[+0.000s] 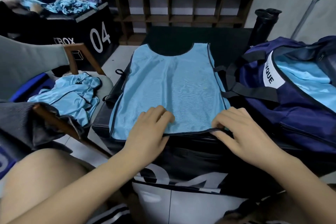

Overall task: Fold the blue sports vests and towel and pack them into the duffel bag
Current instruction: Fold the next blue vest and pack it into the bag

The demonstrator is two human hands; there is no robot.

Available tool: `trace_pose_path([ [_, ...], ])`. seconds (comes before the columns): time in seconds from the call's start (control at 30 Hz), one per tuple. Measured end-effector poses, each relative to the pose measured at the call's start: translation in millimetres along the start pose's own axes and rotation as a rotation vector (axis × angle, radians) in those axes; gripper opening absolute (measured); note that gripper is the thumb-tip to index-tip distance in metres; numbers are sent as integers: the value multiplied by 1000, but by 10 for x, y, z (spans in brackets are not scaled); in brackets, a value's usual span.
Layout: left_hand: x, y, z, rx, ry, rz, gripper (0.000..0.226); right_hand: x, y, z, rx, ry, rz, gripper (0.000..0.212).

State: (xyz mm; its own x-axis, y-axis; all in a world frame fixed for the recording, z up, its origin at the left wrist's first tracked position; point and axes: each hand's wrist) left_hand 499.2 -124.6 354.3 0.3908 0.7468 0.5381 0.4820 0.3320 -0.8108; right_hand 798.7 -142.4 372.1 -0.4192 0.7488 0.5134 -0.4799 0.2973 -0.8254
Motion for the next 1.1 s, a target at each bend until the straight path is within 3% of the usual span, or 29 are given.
trace_pose_path([
  [0.23,-327,-512,542,70,-99,-57,50,32,14,-16,14,14,99,19],
  [0.53,-493,-847,814,-101,-391,-270,28,111,-87,0,-13,60,171,28],
  [0.7,-492,-809,741,-196,-383,-250,30,294,-28,281,1,69,205,46],
  [0.93,-381,-725,646,-181,-284,-254,31,920,560,1311,187,18,78,46],
  [1.1,-399,-656,691,-141,-223,-301,34,1165,889,1490,210,37,69,15],
])
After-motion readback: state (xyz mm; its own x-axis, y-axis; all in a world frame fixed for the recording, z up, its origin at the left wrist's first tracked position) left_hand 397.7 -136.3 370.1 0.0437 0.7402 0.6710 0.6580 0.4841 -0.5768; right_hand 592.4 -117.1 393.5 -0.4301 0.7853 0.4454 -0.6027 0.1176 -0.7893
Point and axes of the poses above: each hand's wrist, its own x-axis towards the middle knuckle, its own y-axis out of the palm, z = x × y, and after that the axes turned 8 degrees about -z, right-handed
